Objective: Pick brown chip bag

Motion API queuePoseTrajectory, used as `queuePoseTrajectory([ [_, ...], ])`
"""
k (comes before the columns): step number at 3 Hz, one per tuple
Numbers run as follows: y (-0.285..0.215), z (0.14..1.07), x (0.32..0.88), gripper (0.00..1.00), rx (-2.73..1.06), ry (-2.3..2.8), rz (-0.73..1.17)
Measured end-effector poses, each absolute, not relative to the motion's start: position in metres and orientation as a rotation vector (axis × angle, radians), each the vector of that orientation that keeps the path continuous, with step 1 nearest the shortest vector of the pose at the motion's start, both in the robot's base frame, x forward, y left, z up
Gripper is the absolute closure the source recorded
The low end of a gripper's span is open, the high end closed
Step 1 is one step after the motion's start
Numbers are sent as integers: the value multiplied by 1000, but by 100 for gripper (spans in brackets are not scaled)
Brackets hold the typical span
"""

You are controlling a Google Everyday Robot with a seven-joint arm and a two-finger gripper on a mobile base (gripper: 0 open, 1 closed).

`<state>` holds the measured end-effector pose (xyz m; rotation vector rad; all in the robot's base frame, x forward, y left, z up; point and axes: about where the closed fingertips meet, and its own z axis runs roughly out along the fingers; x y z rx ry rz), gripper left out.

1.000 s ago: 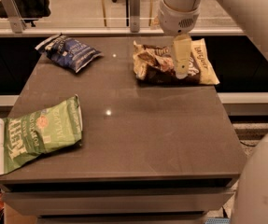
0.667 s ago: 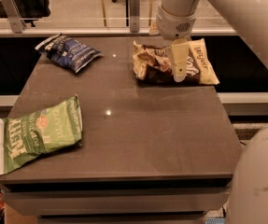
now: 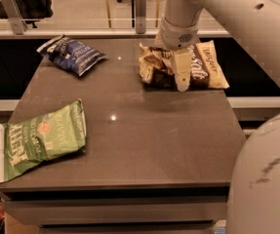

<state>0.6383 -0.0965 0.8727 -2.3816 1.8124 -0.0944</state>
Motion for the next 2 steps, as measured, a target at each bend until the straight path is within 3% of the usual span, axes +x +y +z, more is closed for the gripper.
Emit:
queuePoseTrajectory([
  [2, -105, 853, 648, 39, -2370, 1855, -67],
])
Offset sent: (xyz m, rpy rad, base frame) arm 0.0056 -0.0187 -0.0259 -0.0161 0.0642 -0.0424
